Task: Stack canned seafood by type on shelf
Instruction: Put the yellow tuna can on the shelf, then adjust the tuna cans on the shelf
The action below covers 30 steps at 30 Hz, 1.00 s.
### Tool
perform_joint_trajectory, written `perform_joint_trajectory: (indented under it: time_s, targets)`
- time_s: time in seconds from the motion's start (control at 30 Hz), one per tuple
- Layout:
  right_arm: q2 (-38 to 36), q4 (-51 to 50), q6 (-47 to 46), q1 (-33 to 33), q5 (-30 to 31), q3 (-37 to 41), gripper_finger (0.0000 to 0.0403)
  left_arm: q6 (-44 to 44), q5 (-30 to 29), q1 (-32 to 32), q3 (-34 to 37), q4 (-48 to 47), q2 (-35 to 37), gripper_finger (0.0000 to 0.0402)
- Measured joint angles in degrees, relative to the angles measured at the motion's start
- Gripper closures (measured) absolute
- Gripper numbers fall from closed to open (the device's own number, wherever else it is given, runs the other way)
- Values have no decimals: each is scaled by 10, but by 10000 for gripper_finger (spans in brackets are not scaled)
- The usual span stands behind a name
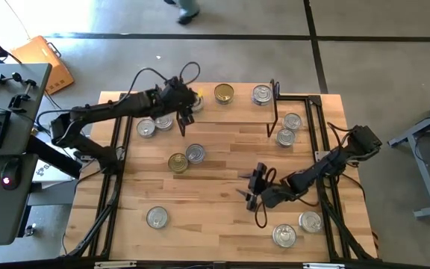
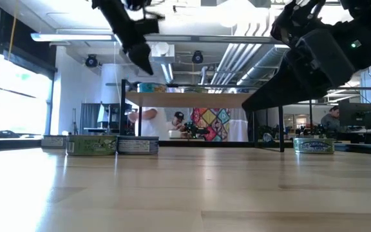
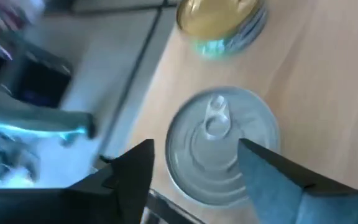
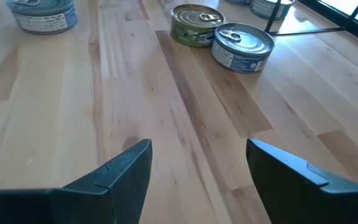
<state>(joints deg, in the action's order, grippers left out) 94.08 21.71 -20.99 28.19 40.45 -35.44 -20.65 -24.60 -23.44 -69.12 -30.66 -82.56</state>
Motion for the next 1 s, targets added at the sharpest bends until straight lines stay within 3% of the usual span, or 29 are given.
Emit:
perform_joint_trajectory:
  time_s: [0.13,0.4,0.77,1.0]
  targets:
    - [0,2,0,-11,0,0,149,21,77,-39,0,-4,-25,251]
    - [0,4,-2,-20,0,0,149,-70,53,-59,0,47,-60,346]
    - [0,4,-12,-20,1,0,149,-142,-33,-35,1,101,-31,362]
    - [0,4,-16,-24,1,0,149,-96,62,-43,1,149,-40,380]
